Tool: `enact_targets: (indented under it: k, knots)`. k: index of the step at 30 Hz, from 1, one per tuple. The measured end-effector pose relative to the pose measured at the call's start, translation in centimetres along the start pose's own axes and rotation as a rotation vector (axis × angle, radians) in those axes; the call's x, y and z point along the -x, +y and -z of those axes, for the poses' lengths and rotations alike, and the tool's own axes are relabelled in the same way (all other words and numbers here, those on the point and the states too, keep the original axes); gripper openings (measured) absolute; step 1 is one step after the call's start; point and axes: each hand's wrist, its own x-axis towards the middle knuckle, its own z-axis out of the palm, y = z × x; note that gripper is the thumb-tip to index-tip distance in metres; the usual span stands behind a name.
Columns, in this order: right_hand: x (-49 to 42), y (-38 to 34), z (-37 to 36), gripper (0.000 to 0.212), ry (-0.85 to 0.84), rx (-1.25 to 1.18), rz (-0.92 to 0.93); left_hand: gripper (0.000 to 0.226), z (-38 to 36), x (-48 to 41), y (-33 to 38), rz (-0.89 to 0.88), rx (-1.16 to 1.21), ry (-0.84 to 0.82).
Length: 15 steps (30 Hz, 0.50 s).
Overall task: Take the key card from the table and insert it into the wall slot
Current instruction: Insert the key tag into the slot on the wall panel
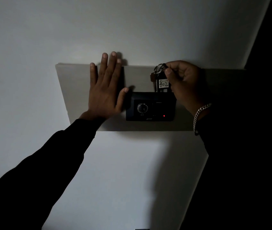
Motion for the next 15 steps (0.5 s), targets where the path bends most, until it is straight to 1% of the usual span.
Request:
enact_targets:
  k: [8,15]
  knots:
    - [0.3,0.57,-0.27,0.016,0.089,-0.033,0.021,0.07,-0.51,0.0,-0.14,-0.007,-0.029,0.028]
    - [0.37,0.61,-0.33,0.015,0.014,-0.001,-0.036,0.07,-0.7,-0.1,-0.29,-0.017,-0.049,0.054]
